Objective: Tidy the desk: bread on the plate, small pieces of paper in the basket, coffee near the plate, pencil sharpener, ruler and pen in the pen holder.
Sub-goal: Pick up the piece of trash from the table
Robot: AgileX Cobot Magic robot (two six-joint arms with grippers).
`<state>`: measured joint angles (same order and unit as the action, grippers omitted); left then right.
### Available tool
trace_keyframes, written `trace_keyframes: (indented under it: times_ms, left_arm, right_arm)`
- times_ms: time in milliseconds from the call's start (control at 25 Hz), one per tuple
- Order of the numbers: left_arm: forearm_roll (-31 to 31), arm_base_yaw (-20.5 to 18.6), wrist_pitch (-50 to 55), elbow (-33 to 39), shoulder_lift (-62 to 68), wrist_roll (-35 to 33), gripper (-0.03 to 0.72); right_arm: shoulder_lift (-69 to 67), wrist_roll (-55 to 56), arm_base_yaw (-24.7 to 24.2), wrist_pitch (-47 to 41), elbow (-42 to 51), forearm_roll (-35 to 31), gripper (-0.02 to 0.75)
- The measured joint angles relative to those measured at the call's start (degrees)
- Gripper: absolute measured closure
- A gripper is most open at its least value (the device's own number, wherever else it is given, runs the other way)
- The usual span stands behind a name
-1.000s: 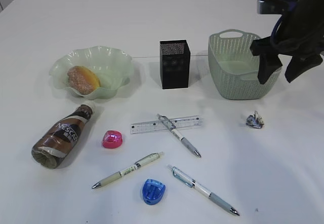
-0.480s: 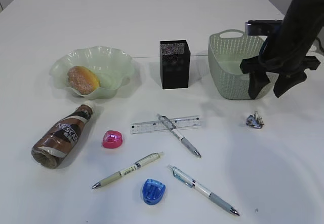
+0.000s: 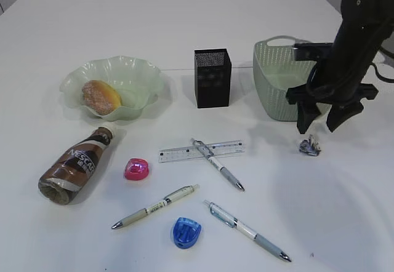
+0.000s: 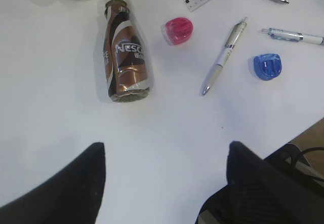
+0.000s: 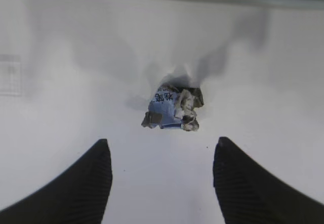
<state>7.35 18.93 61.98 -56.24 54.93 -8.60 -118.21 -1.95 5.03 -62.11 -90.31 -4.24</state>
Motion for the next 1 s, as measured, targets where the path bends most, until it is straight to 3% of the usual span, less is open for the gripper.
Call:
trace_keyframes:
  times_ms: [1000]
  left_arm:
    - [-1.12,0.00,0.00,0.00,0.00,0.00,0.162]
  right_arm:
    - [-6.58,-0.32,0.00,4.10,0.00,0.41,0.242]
